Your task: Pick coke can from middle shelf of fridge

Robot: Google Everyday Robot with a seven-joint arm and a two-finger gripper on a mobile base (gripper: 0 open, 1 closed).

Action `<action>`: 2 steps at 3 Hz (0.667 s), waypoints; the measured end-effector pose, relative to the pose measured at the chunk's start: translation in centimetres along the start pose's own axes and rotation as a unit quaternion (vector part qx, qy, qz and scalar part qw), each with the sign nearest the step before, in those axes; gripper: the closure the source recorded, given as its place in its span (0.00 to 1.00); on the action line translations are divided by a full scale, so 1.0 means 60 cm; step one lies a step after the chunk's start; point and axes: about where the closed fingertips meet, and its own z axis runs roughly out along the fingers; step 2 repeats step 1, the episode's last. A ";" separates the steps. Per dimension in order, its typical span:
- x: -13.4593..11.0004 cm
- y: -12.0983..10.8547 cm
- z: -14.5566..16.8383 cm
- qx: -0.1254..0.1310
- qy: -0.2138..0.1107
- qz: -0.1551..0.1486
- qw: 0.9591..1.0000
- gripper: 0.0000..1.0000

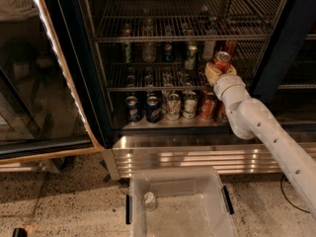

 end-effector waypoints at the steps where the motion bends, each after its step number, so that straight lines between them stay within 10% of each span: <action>1: 0.000 0.007 -0.025 0.001 0.001 0.005 1.000 1.00; 2: 0.000 0.007 -0.025 0.001 0.001 0.005 1.000 1.00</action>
Offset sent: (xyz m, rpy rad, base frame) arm 0.0000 0.0000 0.0000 0.0000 0.0000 0.0000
